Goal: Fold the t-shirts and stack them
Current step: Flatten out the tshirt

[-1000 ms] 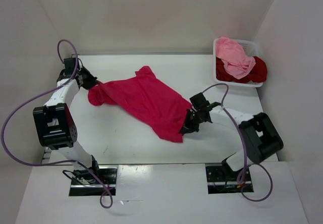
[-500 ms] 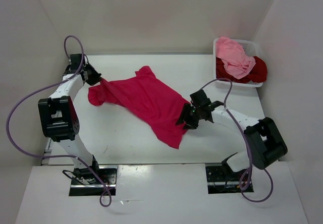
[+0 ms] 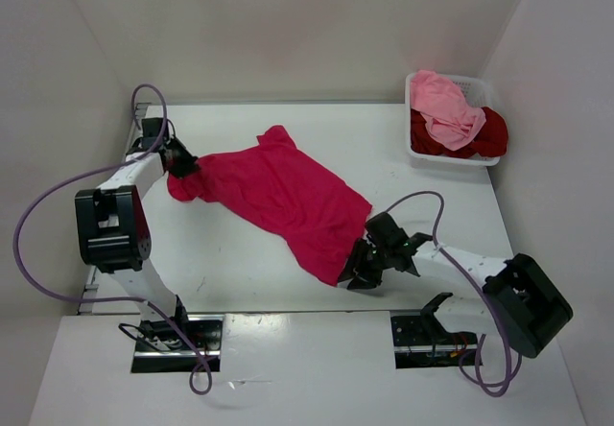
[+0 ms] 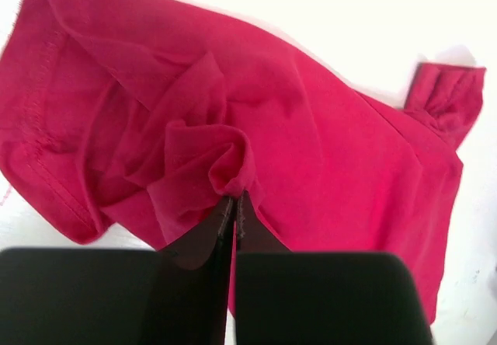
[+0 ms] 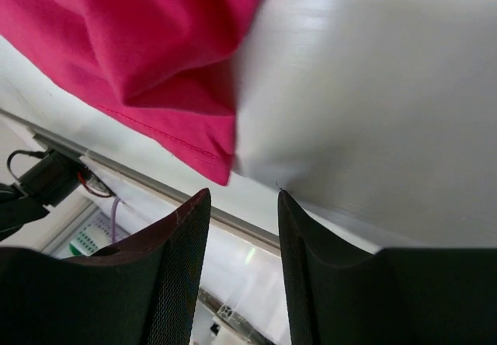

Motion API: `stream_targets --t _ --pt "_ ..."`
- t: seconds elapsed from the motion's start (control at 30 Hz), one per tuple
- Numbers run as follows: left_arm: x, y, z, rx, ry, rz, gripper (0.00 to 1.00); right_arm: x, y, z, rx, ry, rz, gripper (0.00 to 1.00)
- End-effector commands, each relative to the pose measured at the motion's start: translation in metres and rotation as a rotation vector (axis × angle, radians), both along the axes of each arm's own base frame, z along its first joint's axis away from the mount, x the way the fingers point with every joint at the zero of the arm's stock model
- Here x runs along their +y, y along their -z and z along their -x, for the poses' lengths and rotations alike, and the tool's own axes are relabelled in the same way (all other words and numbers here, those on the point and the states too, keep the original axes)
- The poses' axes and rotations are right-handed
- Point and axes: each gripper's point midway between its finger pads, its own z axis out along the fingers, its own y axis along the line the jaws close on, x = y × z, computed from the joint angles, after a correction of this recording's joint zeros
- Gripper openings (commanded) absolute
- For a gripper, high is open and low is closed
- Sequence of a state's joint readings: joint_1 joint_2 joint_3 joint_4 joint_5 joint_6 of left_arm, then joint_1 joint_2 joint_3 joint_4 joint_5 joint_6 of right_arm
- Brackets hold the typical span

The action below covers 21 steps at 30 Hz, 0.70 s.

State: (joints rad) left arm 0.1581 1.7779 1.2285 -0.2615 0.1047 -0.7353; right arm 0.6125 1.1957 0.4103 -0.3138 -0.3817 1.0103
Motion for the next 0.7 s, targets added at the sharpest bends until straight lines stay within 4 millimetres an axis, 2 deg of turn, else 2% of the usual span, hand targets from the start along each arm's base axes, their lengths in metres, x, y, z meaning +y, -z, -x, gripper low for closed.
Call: stream_targets --t 0.0,0.17,0.3,0.37,0.5,0.57,0.6,0.67 --pt "-0.007 -0.026 -0.004 -0.081 0.027 -0.022 0.0 0.022 -0.004 -0.009 -0.034 0.003 -0.07 0.46" --pt "-0.016 -0.019 0.0 -0.064 0.045 -0.019 0.0 0.025 0.005 -0.015 -0.032 0.016 -0.062 0.46" --pt "-0.016 -0.016 0.003 -0.054 0.045 -0.018 0.0 0.026 0.006 -0.023 -0.045 0.029 -0.044 0.4" --pt "-0.016 -0.021 0.001 -0.073 0.045 -0.02 0.0 0.025 0.009 -0.023 -0.044 0.035 -0.031 0.37" --pt "-0.006 -0.014 0.008 -0.046 0.006 -0.062 0.0 0.025 0.011 -0.026 -0.05 0.039 -0.025 0.2" --pt "0.002 -0.025 0.01 -0.068 -0.028 -0.101 0.0 0.028 0.005 -0.033 -0.073 0.046 -0.03 0.12" --pt "0.002 -0.024 0.013 -0.067 -0.028 -0.101 0.0 0.025 0.006 -0.033 -0.072 0.051 -0.018 0.05" --pt "0.008 -0.028 0.013 -0.074 -0.047 -0.109 0.0 0.026 -0.001 -0.039 -0.102 0.046 -0.008 0.01"
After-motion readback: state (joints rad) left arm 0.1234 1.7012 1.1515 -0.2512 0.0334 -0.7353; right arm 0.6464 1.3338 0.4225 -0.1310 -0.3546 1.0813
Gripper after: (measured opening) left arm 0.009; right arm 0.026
